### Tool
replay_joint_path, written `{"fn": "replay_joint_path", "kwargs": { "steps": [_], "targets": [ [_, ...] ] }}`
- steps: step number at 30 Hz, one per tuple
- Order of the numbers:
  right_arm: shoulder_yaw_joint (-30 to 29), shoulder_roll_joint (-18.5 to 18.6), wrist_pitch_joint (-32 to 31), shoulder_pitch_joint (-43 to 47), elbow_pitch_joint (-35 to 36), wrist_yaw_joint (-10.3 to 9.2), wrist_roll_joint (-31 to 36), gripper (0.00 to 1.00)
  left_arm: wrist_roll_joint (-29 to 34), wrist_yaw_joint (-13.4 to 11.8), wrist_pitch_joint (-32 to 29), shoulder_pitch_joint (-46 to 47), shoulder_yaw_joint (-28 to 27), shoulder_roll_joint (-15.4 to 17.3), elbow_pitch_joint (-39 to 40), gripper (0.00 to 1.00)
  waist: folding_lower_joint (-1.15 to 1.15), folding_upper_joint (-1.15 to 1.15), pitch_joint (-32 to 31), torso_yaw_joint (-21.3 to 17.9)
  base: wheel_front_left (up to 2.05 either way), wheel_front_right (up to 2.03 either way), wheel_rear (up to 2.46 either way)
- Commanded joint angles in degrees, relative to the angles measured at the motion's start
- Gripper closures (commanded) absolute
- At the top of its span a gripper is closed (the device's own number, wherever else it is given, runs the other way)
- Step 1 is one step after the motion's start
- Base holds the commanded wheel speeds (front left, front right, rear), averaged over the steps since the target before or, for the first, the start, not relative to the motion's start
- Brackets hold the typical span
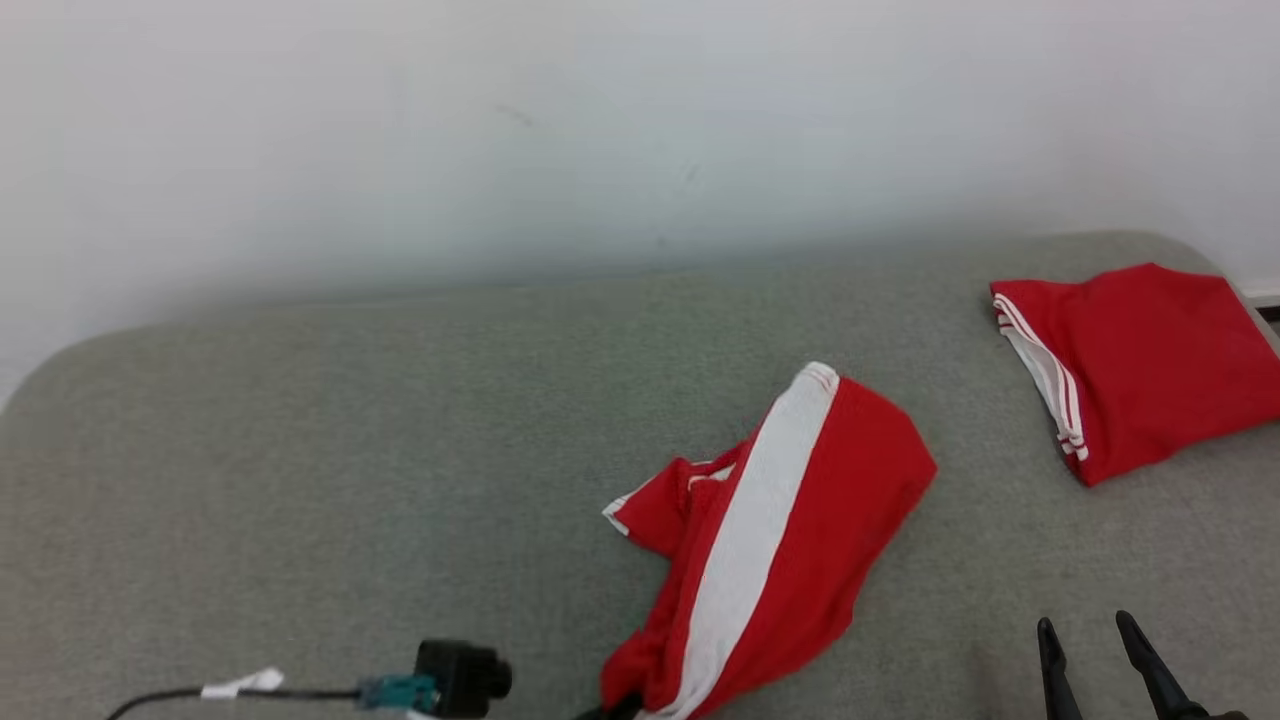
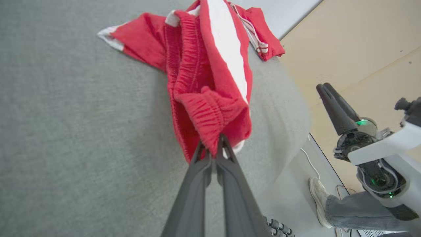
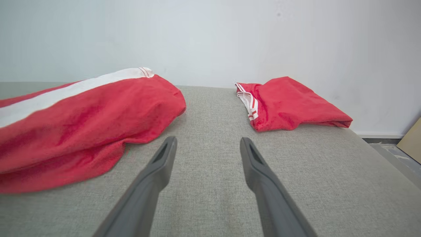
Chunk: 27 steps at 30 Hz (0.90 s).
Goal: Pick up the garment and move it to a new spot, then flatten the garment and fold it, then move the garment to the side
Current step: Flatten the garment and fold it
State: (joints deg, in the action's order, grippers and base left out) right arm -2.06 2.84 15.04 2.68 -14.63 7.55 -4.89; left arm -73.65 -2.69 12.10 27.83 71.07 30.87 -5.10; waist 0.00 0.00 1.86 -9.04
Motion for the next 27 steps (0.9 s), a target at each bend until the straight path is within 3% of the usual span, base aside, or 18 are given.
{"fn": "replay_joint_path", "kwargs": {
  "steps": [1,9,18,19,22,27],
  "targets": [
    [-0.1,0.1,0.1,0.8,-0.1,-0.15,0.8,0.0,-0.3,-0.6,0.8,-2.2,0.0,0.7,-0.6,1.0,0.0,0.0,-1.3,1.7,0.0,0.0,0.0],
    [-0.9,0.1,0.1,2.3,-0.4,-0.15,0.5,0.0,-3.9,-0.5,2.9,-11.8,-5.0,2.7,-9.4,1.0,0.0,0.0,-2.7,4.9,0.0,0.0,0.0],
    [-0.4,0.1,0.1,2.2,-0.8,-0.15,-0.1,0.0,-2.6,3.5,3.0,-12.2,-12.7,2.0,-19.5,1.0,0.0,0.0,-3.0,6.0,0.0,0.0,0.0],
    [-0.3,0.1,0.1,2.1,-0.9,-0.14,0.0,0.0,-2.2,3.7,3.0,-12.1,-13.1,2.0,-20.1,0.94,0.0,0.0,-3.0,5.9,0.0,0.0,0.0],
    [-0.7,0.1,0.1,2.2,-0.8,-0.15,0.0,0.0,-0.5,3.5,3.0,-12.3,-14.4,2.1,-21.5,0.0,0.0,0.0,-3.0,5.6,0.0,0.0,0.0],
    [-1.0,0.1,0.1,3.1,-0.6,-0.14,-0.2,0.0,0.7,1.7,3.0,-14.5,-15.1,3.9,-21.3,0.0,0.0,0.0,-3.2,5.0,0.0,0.0,0.0]
  ]
}}
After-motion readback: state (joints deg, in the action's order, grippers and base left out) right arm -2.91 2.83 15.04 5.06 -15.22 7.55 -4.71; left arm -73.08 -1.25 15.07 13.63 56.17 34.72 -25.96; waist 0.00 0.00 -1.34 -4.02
